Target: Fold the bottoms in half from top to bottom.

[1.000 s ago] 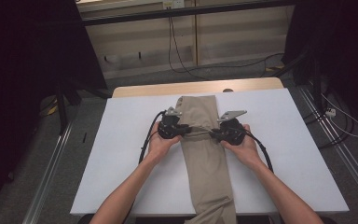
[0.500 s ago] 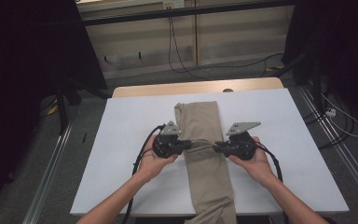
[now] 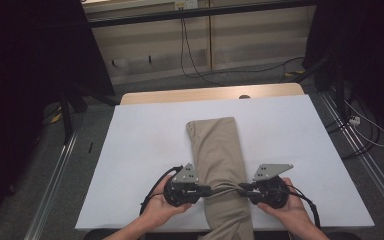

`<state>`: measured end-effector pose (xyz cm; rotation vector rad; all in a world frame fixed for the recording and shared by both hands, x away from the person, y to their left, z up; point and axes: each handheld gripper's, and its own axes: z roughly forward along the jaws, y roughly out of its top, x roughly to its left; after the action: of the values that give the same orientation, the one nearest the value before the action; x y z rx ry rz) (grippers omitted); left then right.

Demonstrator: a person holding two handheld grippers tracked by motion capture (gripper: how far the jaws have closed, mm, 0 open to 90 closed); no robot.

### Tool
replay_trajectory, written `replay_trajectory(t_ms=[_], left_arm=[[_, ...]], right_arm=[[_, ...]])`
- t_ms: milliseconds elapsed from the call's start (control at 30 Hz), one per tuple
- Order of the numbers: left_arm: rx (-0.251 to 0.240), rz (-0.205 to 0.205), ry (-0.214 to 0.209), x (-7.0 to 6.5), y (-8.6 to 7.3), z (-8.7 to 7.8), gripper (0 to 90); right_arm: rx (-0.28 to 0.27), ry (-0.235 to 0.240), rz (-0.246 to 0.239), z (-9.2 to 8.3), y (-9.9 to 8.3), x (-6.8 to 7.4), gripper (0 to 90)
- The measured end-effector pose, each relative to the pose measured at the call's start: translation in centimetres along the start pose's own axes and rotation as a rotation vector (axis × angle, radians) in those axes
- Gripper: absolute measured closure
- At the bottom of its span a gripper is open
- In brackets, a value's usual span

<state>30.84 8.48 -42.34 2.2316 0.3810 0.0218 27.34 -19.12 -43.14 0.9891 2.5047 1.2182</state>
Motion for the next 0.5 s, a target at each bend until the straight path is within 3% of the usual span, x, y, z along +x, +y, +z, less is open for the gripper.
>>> replay_trajectory(t_ms=[100, 333, 500], left_arm=[[0.008, 0.002, -0.019, -1.3, -0.4, -0.2, 85.8], [0.063, 0.053, -0.056, -4.1, -1.4, -0.1, 85.5], [0.073, 0.080, -0.078, -4.9, -2.4, -0.2, 83.3]], right_arm=[[0.018, 0.006, -0.015, -0.4, -0.7, 1.1, 77.5], [0.061, 0.005, -0.035, -1.2, -2.5, 3.3, 72.9], [0.071, 0.013, -0.058, -1.9, -3.8, 5.1, 70.0]])
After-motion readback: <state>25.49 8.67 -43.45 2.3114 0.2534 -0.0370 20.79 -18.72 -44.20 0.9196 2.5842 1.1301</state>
